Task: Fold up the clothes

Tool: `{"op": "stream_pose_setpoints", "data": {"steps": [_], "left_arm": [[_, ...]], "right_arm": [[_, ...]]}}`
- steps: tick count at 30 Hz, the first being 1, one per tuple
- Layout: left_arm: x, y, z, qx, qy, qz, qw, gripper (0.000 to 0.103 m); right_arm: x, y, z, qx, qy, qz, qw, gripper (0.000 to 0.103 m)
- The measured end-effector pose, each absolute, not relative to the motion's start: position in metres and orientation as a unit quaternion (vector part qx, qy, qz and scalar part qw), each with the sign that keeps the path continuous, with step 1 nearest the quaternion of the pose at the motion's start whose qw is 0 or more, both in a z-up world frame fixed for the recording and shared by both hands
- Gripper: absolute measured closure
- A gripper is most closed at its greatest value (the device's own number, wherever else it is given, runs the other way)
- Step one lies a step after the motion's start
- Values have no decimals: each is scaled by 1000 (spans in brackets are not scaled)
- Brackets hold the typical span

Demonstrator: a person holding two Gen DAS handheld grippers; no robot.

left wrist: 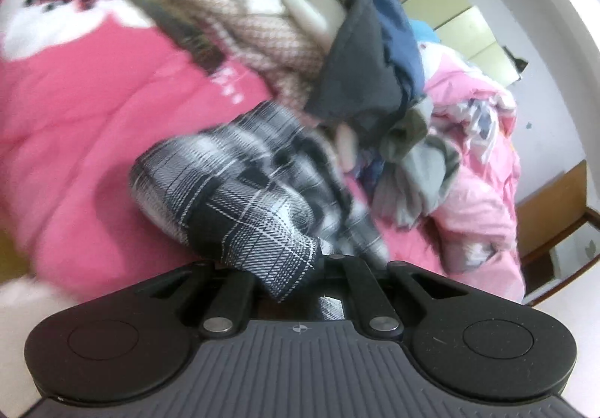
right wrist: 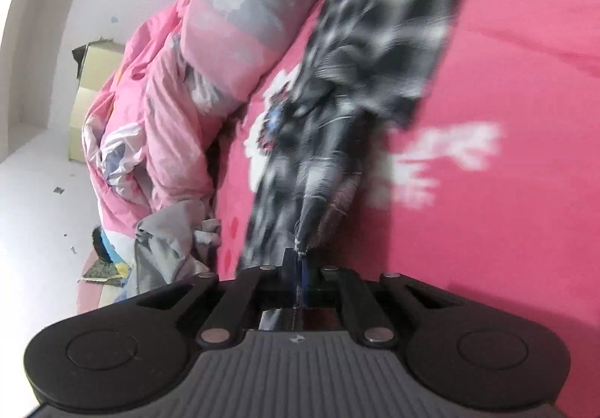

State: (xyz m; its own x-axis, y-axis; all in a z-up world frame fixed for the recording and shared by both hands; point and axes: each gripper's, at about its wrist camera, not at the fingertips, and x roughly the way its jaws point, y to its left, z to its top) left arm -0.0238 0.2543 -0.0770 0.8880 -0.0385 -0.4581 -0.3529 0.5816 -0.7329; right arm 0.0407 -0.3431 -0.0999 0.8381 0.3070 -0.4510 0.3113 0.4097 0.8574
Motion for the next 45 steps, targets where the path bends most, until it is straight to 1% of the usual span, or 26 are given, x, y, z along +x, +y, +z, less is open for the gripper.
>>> {"op": "stream_pose_setpoints", "data": {"steps": [1,3,4,5,6,7,9,11,12,13,15,18,20,21,23,27,31,36,41,43,45], "left_arm": [[-23,254,-83,-443,233,91,861,97],[-21,255,-92,-437,256,88,858,93],[-23,258,-93,-441,254,82,857,89],[-25,261,-91,-442,249,79,858,79],[-28,263,-88,-439,244,79,861,74],[-31,265,-84,-434,239,80,865,69],[-37,268,-78,-421,238,78,872,67],[-45,270,-71,-403,238,80,880,67],[-51,270,-68,-392,235,82,886,67],[-57,270,-63,-379,228,84,893,67],[-70,270,-53,-353,208,95,907,66],[-87,272,-36,-312,156,115,930,60],[-91,275,-25,-290,126,117,942,53],[-86,277,-22,-278,119,113,946,53],[-71,277,-18,-255,118,106,954,52],[-22,273,-25,-227,157,65,959,52],[22,258,-37,-183,187,35,965,52],[57,253,-62,-157,237,64,957,53],[58,254,-68,-149,238,70,957,53],[58,254,-68,-145,238,70,958,53],[59,254,-69,-143,238,71,958,52]], "right_arm": [[35,-348,-103,536,293,-6,792,97],[27,-356,-104,521,312,-31,794,97],[23,-357,-100,510,314,-34,800,96],[17,-357,-93,498,311,-33,809,96],[15,-353,-82,477,307,-26,823,93],[14,-345,-69,448,302,-16,842,86],[13,-328,-41,388,290,5,875,81],[23,-300,-15,318,286,41,903,79],[32,-280,-5,281,286,66,914,75],[42,-258,3,244,286,95,922,71],[64,-211,12,183,288,150,928,68],[101,-135,13,94,296,219,925,68],[120,-85,9,36,295,269,916,68],[128,-62,5,10,294,292,910,68],[144,-18,-4,-40,297,321,898,68],[171,55,-28,-126,314,346,875,66],[183,88,-50,-164,348,353,853,67],[199,100,-73,-189,369,326,850,69],[245,102,-77,-122,373,320,862,69],[263,99,-80,-71,388,312,865,69],[285,89,-89,6,418,299,857,69]]}}
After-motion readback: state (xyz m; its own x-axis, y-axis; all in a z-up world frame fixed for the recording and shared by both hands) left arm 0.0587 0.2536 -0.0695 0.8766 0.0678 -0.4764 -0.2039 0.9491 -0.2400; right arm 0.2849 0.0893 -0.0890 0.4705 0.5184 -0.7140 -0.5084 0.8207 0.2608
